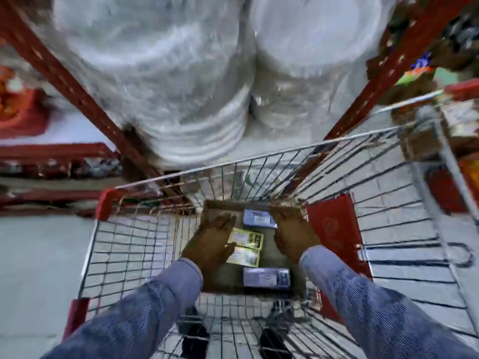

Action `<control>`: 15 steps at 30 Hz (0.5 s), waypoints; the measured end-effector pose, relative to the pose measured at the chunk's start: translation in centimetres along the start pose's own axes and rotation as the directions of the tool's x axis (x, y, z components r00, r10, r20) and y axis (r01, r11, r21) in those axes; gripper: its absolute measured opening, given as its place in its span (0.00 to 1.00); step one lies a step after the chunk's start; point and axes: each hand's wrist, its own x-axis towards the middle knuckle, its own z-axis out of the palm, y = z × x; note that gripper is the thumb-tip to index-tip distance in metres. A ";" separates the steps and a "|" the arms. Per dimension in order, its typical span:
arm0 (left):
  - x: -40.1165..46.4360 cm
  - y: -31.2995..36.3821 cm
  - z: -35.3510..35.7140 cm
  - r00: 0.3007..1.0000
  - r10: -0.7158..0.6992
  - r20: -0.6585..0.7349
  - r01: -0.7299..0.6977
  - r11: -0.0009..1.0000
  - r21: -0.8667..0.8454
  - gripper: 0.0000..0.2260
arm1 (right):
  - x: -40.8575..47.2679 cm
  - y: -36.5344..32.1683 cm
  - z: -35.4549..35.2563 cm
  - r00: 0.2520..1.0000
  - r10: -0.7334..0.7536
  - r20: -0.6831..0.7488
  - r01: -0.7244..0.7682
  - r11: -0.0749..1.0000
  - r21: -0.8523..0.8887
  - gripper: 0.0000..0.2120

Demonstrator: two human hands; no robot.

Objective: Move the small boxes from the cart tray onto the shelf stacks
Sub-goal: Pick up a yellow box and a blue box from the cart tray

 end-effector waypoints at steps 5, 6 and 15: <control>4.5 -1.6 4.4 1.000 0.008 0.029 -0.008 1.000 -0.029 0.18 | 3.6 1.8 5.3 0.999 0.017 0.044 -0.008 0.984 -0.180 0.30; 5.2 -1.8 4.7 0.998 -0.001 0.057 0.003 0.999 -0.042 0.19 | 4.1 1.9 6.3 0.998 0.021 0.053 -0.012 0.987 -0.162 0.30; 9.0 -3.6 4.8 0.957 0.067 0.281 -0.063 0.998 -0.021 0.24 | 6.7 2.8 10.9 0.990 -0.096 0.100 0.111 0.981 -0.158 0.32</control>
